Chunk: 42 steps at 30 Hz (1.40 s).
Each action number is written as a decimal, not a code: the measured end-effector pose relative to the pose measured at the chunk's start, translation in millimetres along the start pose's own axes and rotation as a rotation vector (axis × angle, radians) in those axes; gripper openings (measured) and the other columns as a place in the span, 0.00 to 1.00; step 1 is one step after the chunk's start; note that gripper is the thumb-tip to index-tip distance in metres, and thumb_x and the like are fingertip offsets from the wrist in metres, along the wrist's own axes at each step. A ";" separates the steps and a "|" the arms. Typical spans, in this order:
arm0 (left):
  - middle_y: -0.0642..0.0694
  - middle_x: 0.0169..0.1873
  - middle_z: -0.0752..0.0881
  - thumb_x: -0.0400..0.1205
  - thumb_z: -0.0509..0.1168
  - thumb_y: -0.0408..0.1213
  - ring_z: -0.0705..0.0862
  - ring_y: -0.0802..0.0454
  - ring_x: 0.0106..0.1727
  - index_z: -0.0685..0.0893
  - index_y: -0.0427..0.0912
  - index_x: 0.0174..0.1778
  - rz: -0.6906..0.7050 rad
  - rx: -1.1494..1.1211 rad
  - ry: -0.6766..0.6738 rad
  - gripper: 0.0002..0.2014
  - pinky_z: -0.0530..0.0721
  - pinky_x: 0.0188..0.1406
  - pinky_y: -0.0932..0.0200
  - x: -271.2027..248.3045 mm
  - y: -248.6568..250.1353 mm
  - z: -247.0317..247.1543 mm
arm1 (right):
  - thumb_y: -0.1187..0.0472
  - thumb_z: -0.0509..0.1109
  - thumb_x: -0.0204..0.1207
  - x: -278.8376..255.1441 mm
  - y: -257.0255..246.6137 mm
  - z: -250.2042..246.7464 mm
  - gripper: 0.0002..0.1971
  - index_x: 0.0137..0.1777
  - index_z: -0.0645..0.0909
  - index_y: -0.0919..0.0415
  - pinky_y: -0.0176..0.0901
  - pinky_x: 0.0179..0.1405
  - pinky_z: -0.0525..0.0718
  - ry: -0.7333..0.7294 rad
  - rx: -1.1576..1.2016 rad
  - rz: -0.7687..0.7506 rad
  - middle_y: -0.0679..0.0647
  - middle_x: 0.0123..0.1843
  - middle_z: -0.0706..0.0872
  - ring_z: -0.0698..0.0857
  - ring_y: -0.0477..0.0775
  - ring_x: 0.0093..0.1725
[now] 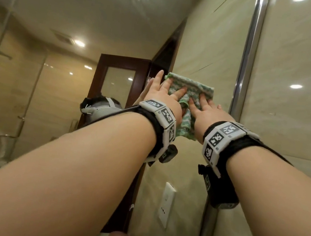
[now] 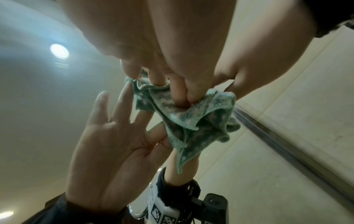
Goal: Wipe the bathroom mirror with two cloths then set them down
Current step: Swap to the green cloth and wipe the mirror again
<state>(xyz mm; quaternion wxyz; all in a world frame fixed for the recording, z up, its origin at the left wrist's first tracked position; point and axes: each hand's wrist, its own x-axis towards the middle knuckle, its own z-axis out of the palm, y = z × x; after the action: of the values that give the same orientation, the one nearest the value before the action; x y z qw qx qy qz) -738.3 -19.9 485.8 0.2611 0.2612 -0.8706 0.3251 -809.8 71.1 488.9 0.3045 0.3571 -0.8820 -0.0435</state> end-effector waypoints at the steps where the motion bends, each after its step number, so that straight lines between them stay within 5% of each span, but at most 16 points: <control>1: 0.51 0.82 0.45 0.84 0.40 0.60 0.35 0.36 0.81 0.66 0.61 0.76 0.006 0.006 0.003 0.26 0.22 0.67 0.32 4.7 6.7 1.1 | 0.55 0.59 0.82 1.1 5.7 3.1 0.39 0.82 0.34 0.49 0.53 0.81 0.44 0.003 0.007 0.017 0.57 0.83 0.33 0.42 0.60 0.83; 5: 0.49 0.83 0.45 0.82 0.45 0.62 0.37 0.37 0.81 0.59 0.61 0.79 -0.058 -0.044 0.072 0.28 0.23 0.68 0.33 17.5 27.0 3.9 | 0.58 0.57 0.82 8.3 24.1 16.1 0.38 0.82 0.34 0.50 0.53 0.81 0.45 0.018 -0.006 0.056 0.57 0.84 0.35 0.43 0.59 0.83; 13: 0.51 0.82 0.42 0.83 0.45 0.61 0.35 0.36 0.80 0.61 0.61 0.79 0.013 0.033 0.017 0.27 0.25 0.70 0.32 27.8 70.1 -10.2 | 0.54 0.60 0.80 11.6 53.7 32.0 0.40 0.82 0.35 0.54 0.54 0.81 0.44 -0.018 -0.029 0.122 0.59 0.84 0.38 0.45 0.59 0.83; 21: 0.48 0.82 0.39 0.82 0.48 0.61 0.34 0.34 0.80 0.51 0.57 0.82 0.015 0.060 0.012 0.32 0.26 0.71 0.31 33.9 88.5 -11.4 | 0.56 0.59 0.81 13.8 66.0 42.3 0.39 0.83 0.36 0.56 0.52 0.80 0.43 -0.001 -0.039 0.134 0.58 0.84 0.38 0.42 0.57 0.83; 31: 0.51 0.82 0.42 0.84 0.43 0.60 0.35 0.37 0.81 0.59 0.59 0.80 0.022 0.028 0.047 0.27 0.23 0.68 0.32 40.7 83.0 -2.5 | 0.57 0.58 0.81 14.3 69.1 45.1 0.39 0.83 0.35 0.57 0.51 0.80 0.44 0.019 -0.004 0.098 0.59 0.84 0.37 0.41 0.57 0.83; 35: 0.51 0.82 0.42 0.83 0.43 0.62 0.35 0.38 0.81 0.56 0.62 0.80 0.058 0.078 0.051 0.28 0.24 0.67 0.28 42.0 70.1 -0.2 | 0.57 0.58 0.82 11.5 70.6 44.1 0.39 0.83 0.35 0.56 0.51 0.80 0.44 0.020 -0.016 0.082 0.59 0.84 0.38 0.41 0.58 0.83; 39: 0.46 0.83 0.45 0.82 0.46 0.60 0.40 0.36 0.81 0.50 0.62 0.81 -0.085 -0.130 0.119 0.30 0.33 0.76 0.33 31.1 55.5 6.4 | 0.57 0.61 0.80 10.5 62.6 39.5 0.42 0.82 0.33 0.54 0.52 0.80 0.44 -0.001 -0.030 0.066 0.59 0.84 0.36 0.41 0.59 0.83; 42: 0.50 0.83 0.46 0.82 0.45 0.61 0.38 0.38 0.82 0.61 0.65 0.77 0.004 -0.002 0.083 0.25 0.27 0.70 0.30 18.1 37.1 0.5 | 0.56 0.62 0.80 10.0 47.1 29.2 0.43 0.82 0.33 0.52 0.52 0.80 0.44 -0.005 -0.006 0.039 0.59 0.84 0.35 0.42 0.60 0.83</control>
<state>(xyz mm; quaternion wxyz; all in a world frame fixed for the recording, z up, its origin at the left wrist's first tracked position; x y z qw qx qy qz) -774.8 -1.2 480.9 0.2967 0.2456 -0.8598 0.3354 -860.5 95.4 484.1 0.3043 0.3389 -0.8893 -0.0412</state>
